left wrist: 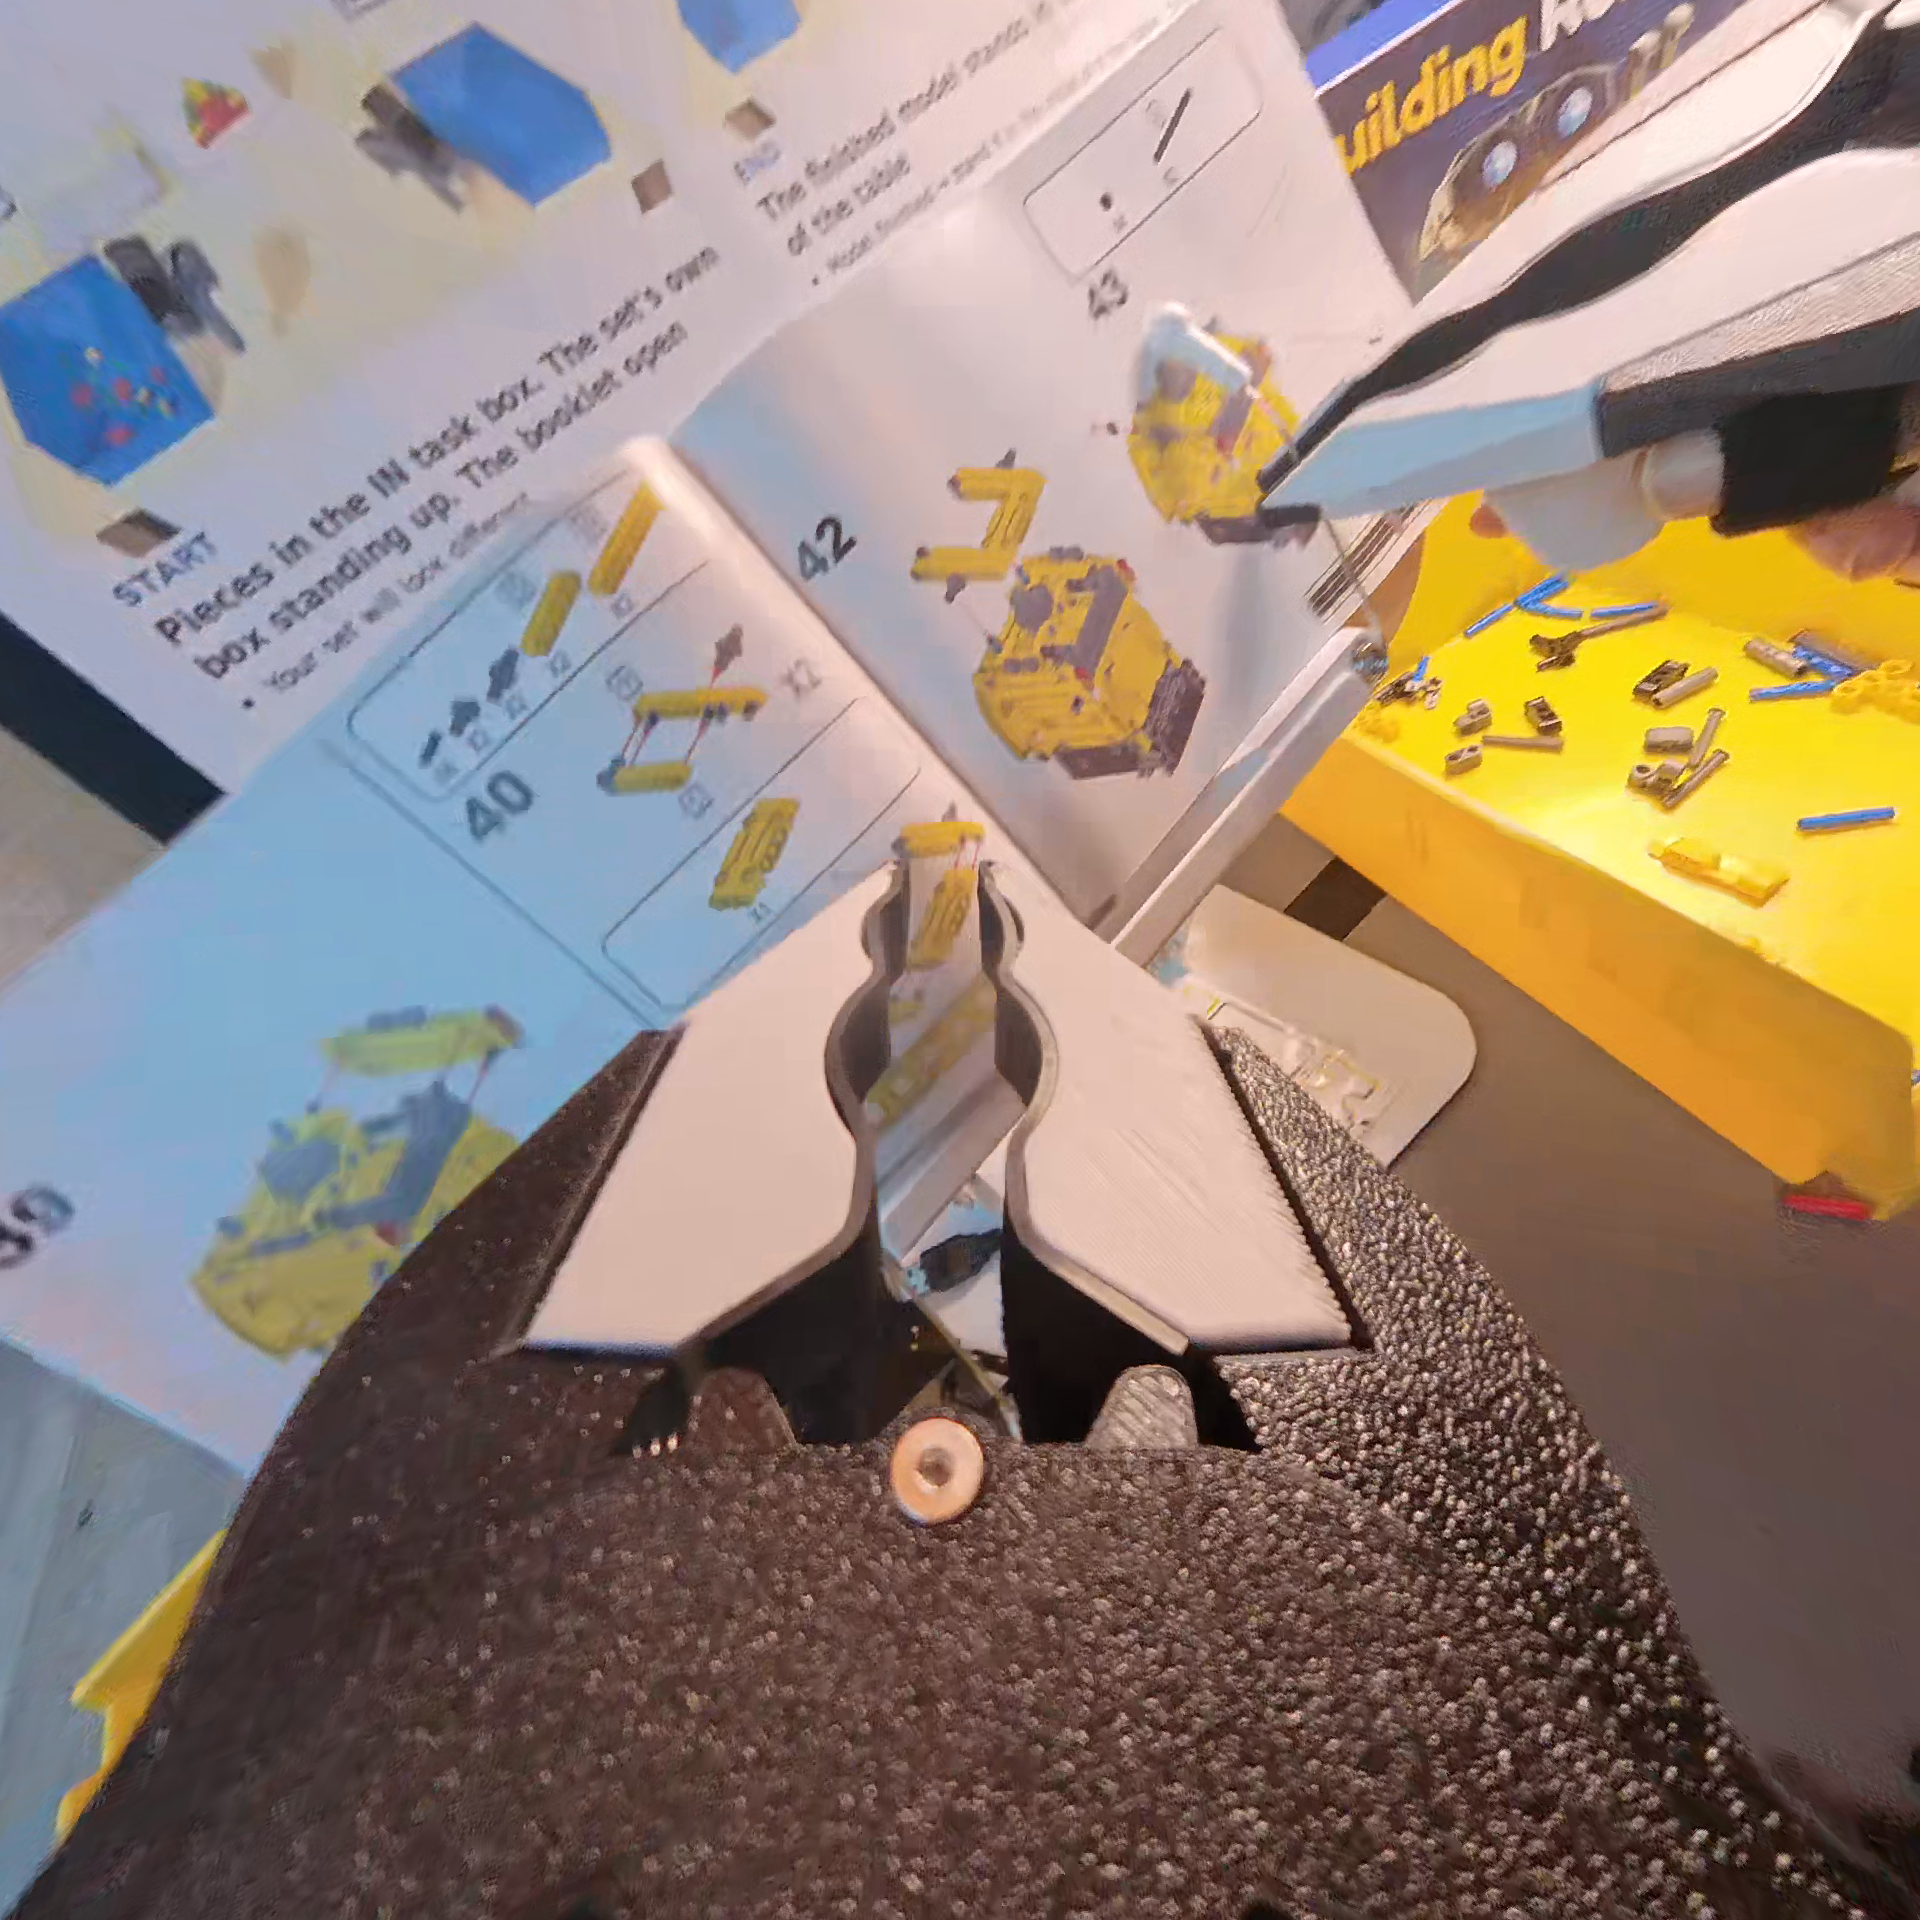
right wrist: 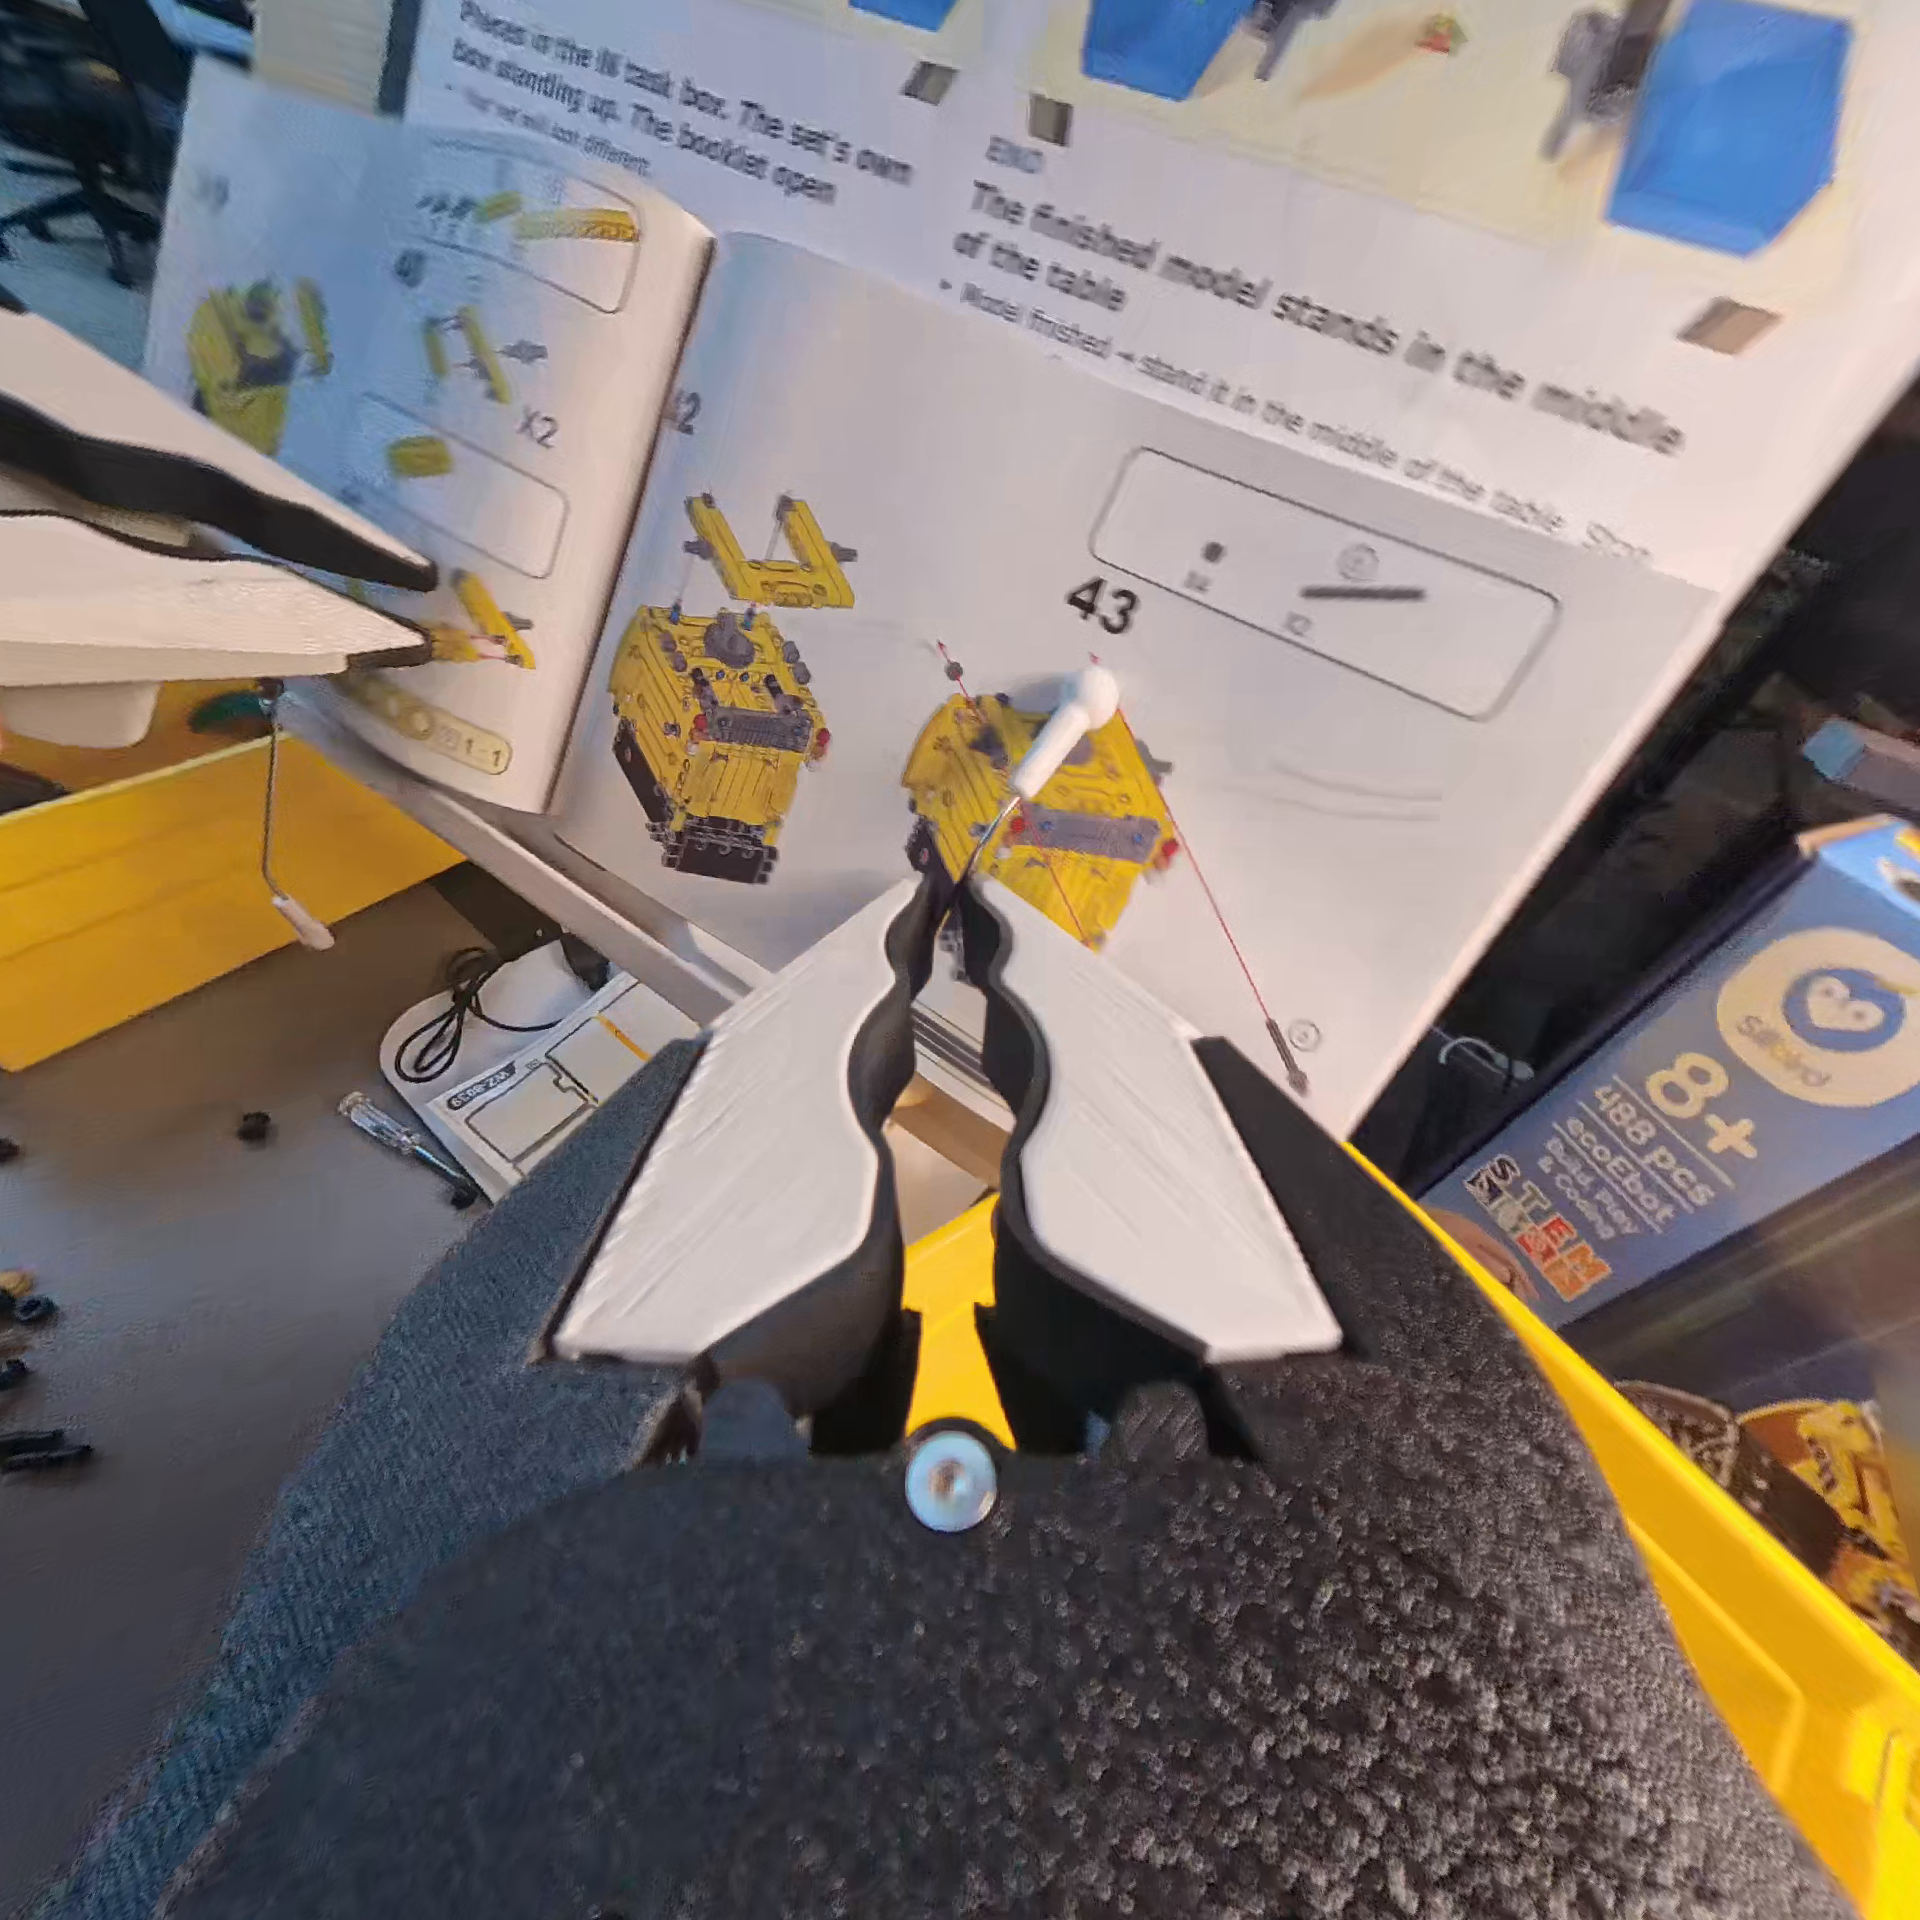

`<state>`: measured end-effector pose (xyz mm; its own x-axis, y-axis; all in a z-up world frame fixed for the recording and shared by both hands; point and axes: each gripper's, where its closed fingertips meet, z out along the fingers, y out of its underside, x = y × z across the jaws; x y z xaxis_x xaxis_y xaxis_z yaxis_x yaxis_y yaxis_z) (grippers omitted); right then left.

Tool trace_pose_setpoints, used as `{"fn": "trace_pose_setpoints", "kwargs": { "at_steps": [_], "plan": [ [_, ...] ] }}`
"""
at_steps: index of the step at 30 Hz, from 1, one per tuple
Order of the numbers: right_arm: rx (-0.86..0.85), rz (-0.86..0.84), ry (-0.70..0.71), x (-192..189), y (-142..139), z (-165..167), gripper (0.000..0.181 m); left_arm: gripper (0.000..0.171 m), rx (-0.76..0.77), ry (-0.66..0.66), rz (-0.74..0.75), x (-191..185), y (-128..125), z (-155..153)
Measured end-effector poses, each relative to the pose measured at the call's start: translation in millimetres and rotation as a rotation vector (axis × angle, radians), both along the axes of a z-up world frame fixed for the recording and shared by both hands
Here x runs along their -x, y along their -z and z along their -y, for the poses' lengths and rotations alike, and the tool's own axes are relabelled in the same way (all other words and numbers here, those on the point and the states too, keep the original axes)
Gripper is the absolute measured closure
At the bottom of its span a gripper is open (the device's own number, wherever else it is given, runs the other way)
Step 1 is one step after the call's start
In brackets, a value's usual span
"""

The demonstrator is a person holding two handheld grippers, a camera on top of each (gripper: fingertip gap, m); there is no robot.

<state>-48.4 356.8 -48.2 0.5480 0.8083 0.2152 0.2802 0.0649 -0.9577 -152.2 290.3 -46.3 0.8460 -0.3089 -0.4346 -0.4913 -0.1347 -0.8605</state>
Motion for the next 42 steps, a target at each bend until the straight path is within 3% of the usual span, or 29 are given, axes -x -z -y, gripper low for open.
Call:
{"fn": "trace_pose_setpoints", "kwargs": {
  "at_steps": [4, 8, 11, 15, 20, 26, 32, 34, 37, 39, 42],
  "plan": [
    [-0.173, 0.179, -0.093, 24.5, 3.5, 16.7, 0.181, 0.166, 0.003, -0.031, -0.051, 20.3, 6.4, -5.5],
    [-0.366, 0.447, -0.218, 40.9, 25.3, 34.4, 0.181, 0.171, 0.004, -0.026, -0.030, 26.6, 7.3, -10.0],
    [-0.446, 0.549, -0.213, 42.0, 30.3, 35.1, 0.181, 0.171, 0.006, -0.026, -0.003, 29.5, 8.7, -10.1],
    [-0.389, 0.492, -0.188, 38.7, 28.3, 34.8, 0.176, 0.170, 0.017, -0.015, 0.028, 32.9, 11.2, -5.3],
    [-0.222, 0.347, -0.231, 19.9, 20.0, 60.9, 0.147, 0.156, -0.002, 0.064, 0.114, 31.0, 2.3, 16.2],
    [-0.009, 0.135, -0.330, -38.1, -17.7, 137.0, 0.131, 0.140, -0.035, 0.179, 0.245, 21.8, -2.9, 80.9],
    [0.058, 0.041, -0.376, -125.3, -33.9, 227.7, 0.124, 0.131, 0.059, 0.282, 0.354, 7.0, 34.7, 165.7],
    [0.080, 0.033, -0.370, -153.4, -23.0, 252.5, 0.132, 0.129, 0.132, 0.325, 0.403, -2.5, 51.8, 194.2],
    [0.167, 0.125, -0.301, -193.3, 26.8, 269.6, 0.134, 0.128, 0.209, 0.379, 0.444, -17.7, 71.7, 230.9],
    [0.274, 0.150, -0.286, -207.7, 61.7, 284.5, 0.113, 0.128, 0.236, 0.405, 0.428, -27.1, 80.8, 248.3],
    [0.258, 0.271, -0.210, -215.4, 107.4, 286.9, 0.082, 0.128, 0.261, 0.444, 0.397, -42.5, 91.5, 264.3]
  ]
}}
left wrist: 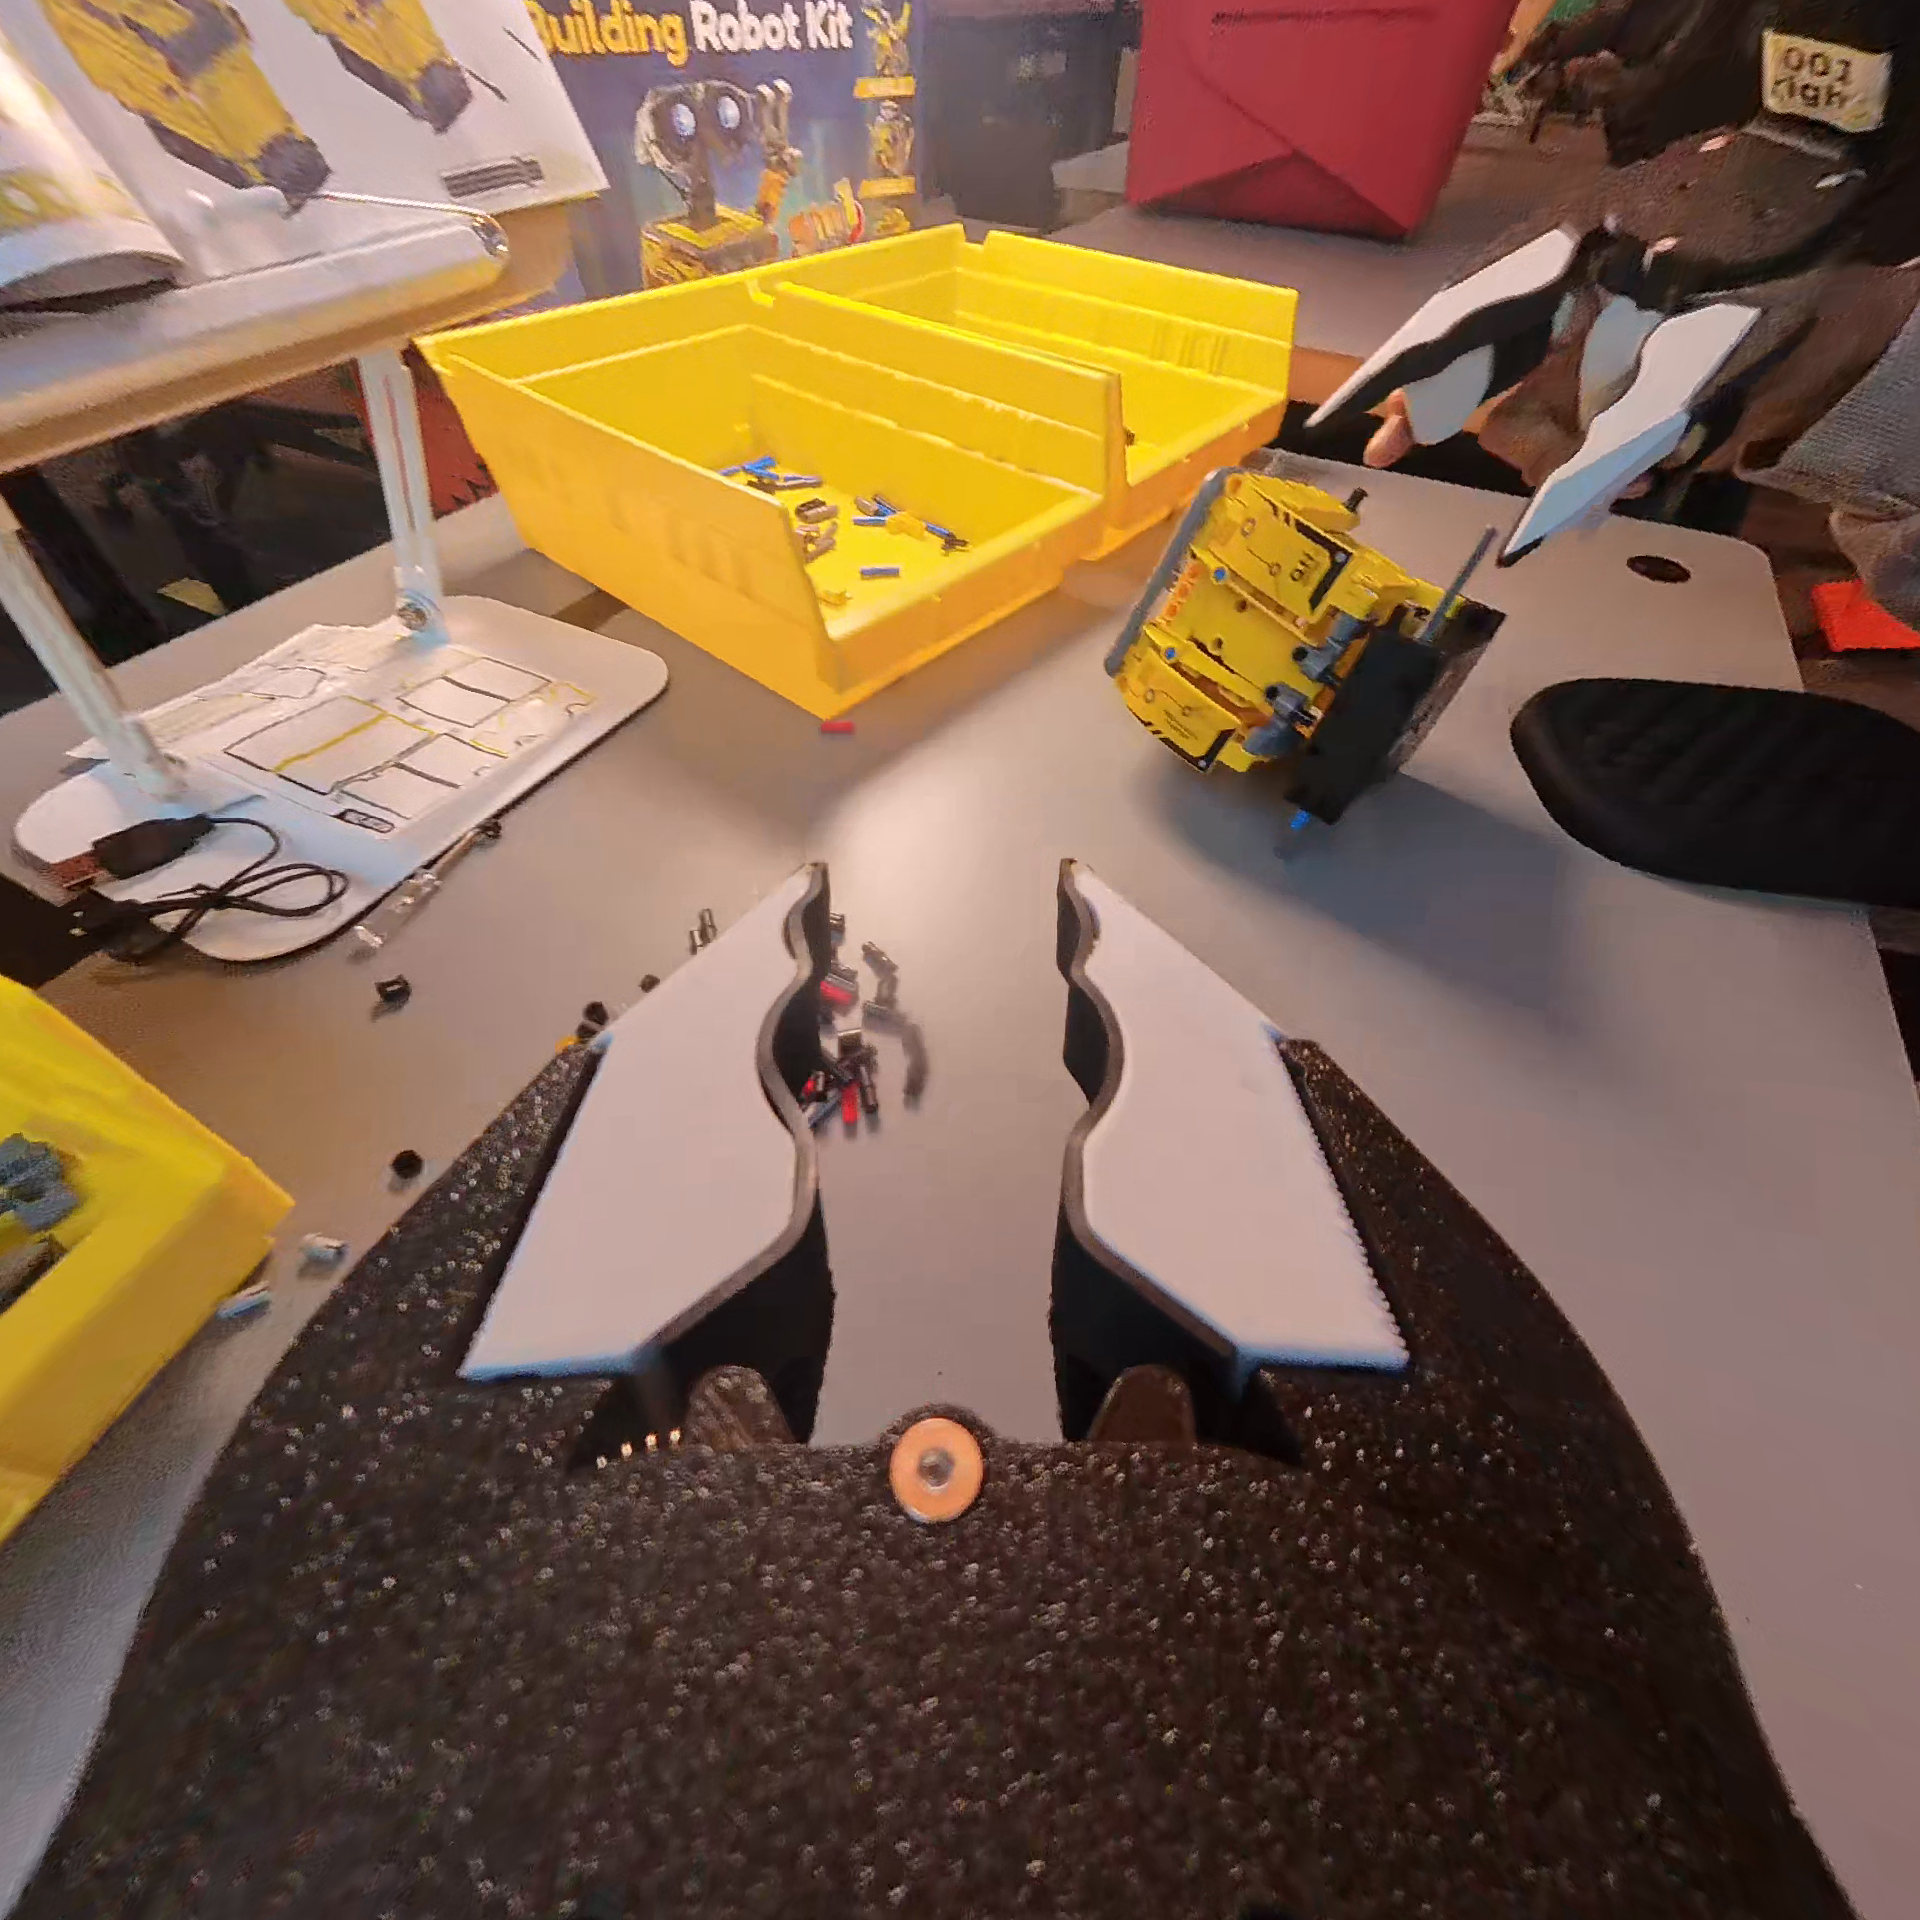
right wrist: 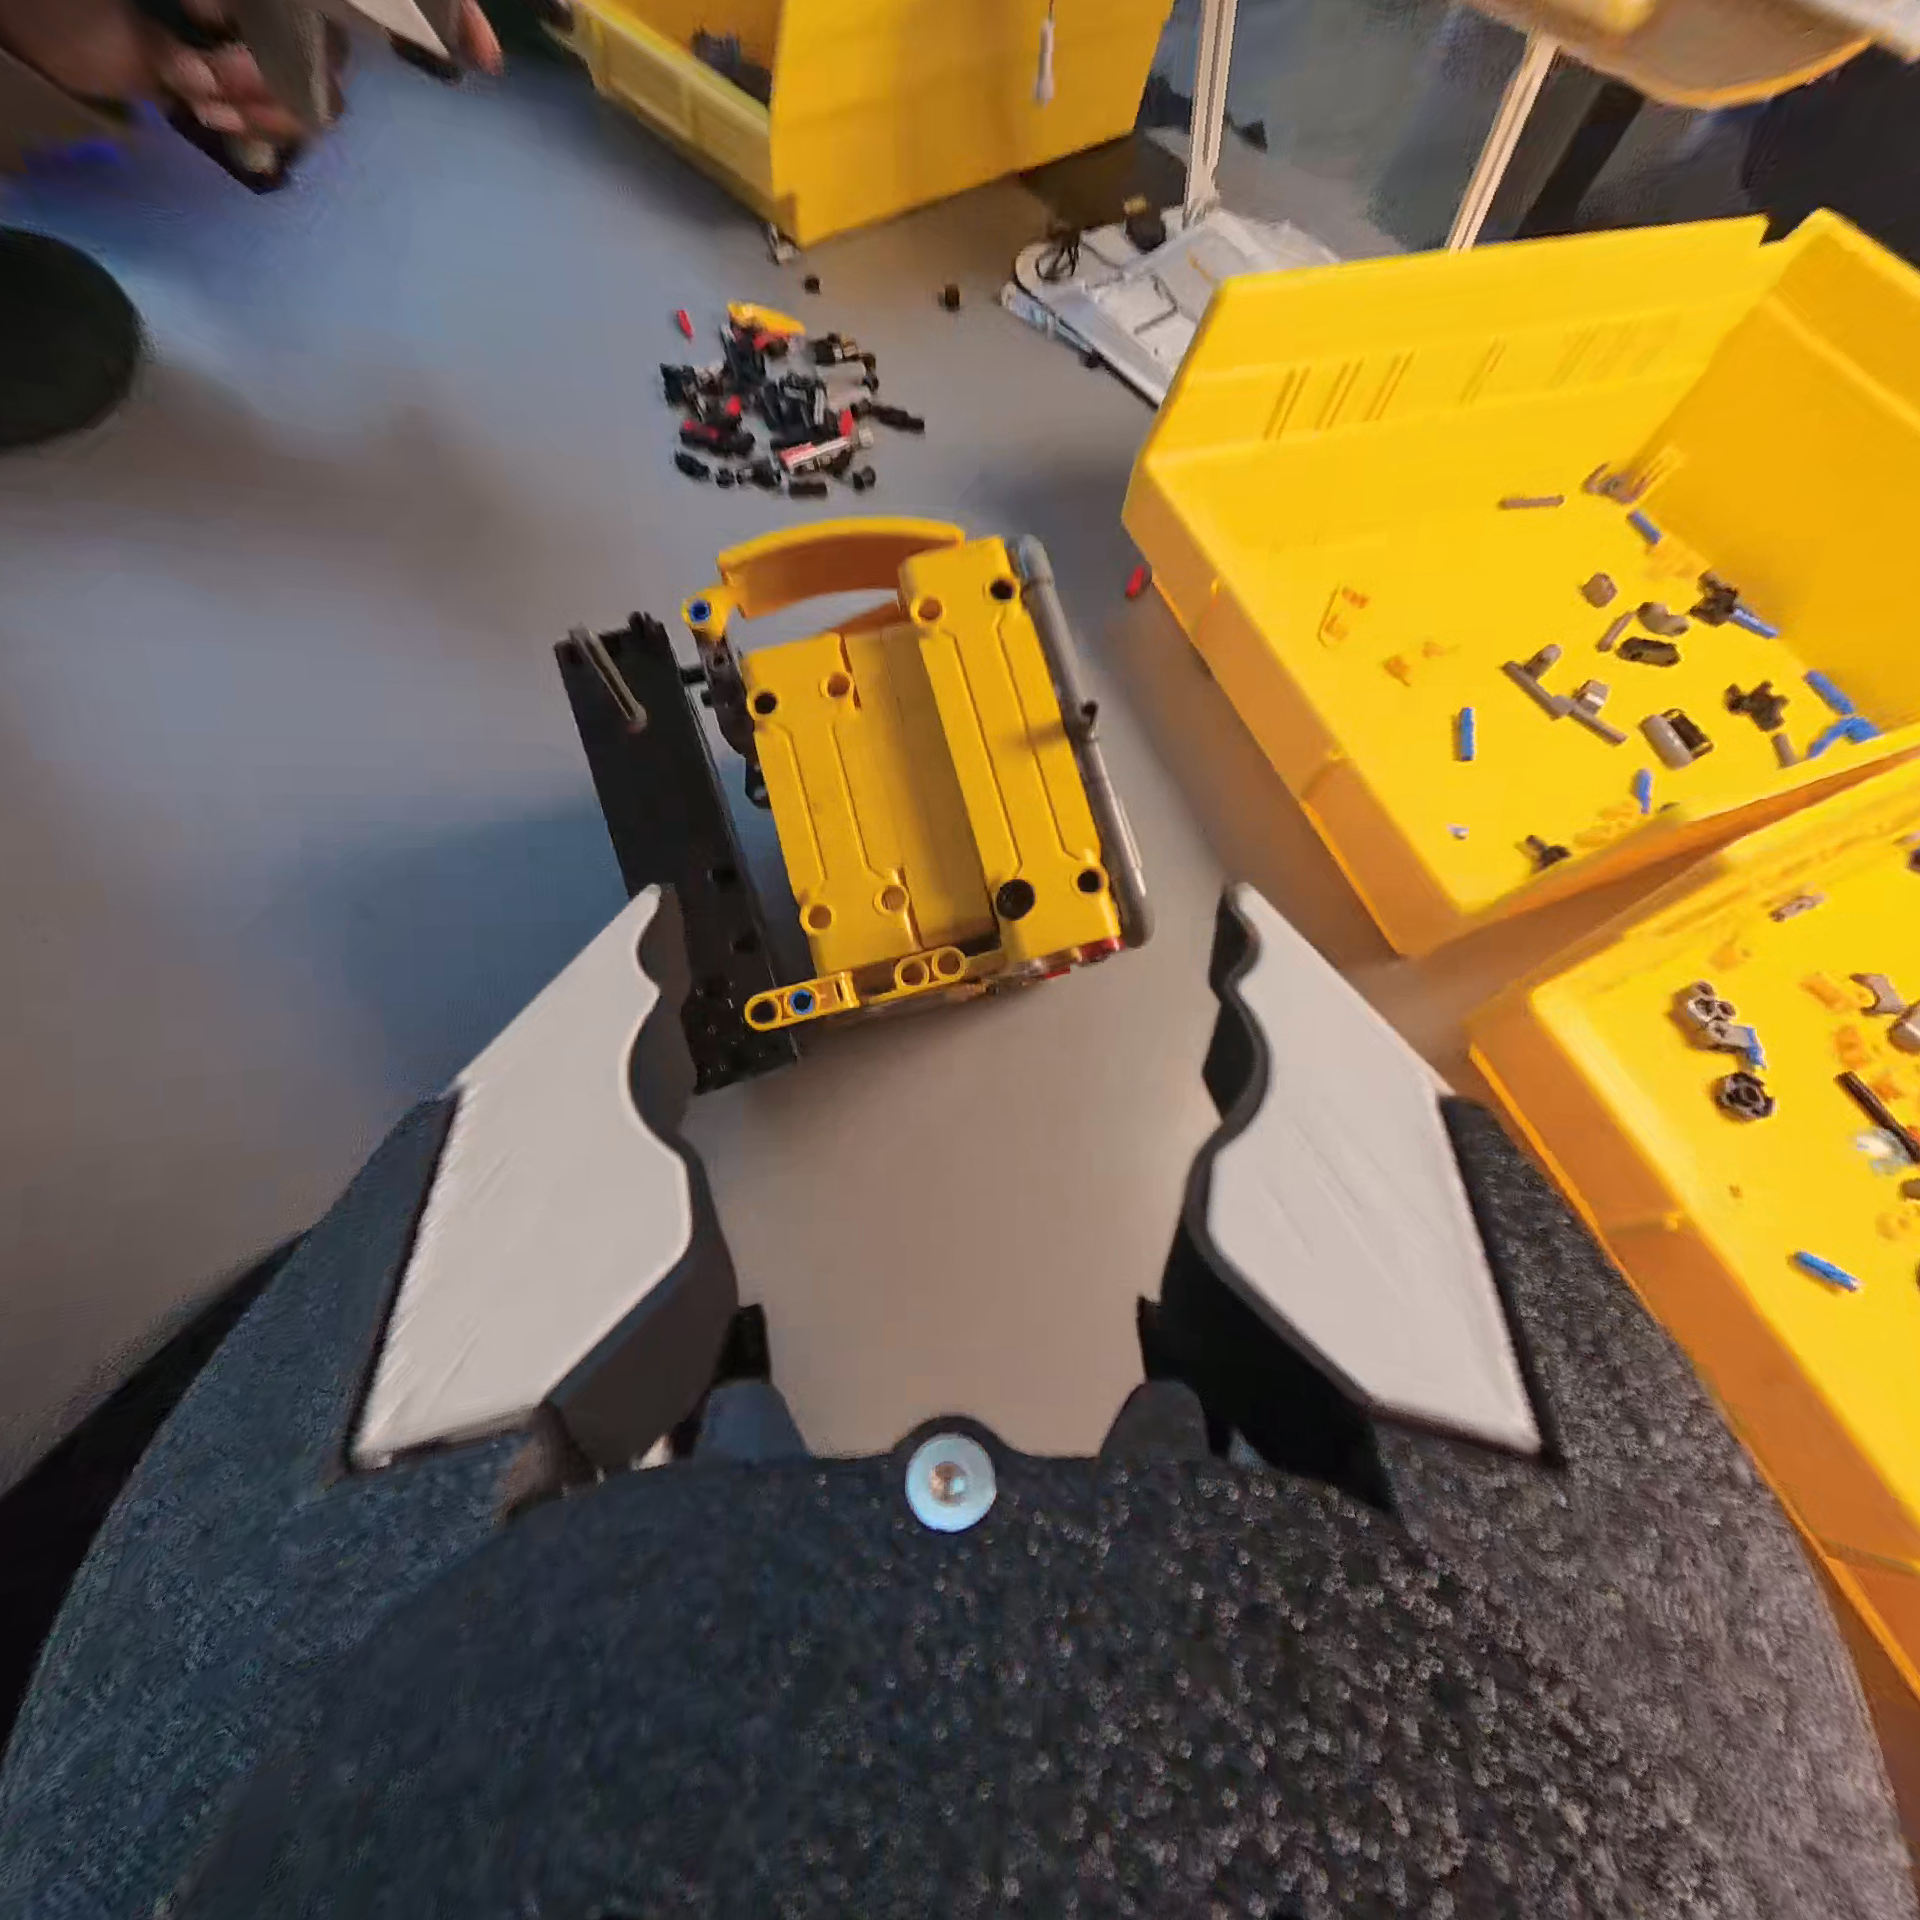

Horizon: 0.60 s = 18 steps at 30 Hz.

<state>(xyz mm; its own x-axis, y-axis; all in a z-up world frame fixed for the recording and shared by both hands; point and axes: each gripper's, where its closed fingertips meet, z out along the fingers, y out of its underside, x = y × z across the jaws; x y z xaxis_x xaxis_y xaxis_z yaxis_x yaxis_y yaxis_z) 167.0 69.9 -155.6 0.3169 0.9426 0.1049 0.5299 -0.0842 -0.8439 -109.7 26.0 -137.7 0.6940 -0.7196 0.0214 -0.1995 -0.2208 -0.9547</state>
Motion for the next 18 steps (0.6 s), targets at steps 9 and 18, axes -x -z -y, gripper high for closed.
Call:
{"fn": "trace_pose_setpoints", "kwargs": {
  "at_steps": [9, 18],
  "plan": [
    [0.018, 0.017, -0.116, 62.9, 28.6, 10.8, 0.059, 0.129, 0.071, 0.081, -0.008, -33.5, 39.2, 13.4],
    [-0.707, 0.119, -0.160, 139.8, 14.5, 36.5, 0.060, 0.086, 0.095, 0.152, 0.191, -49.6, 18.4, 20.2]
  ]
}}
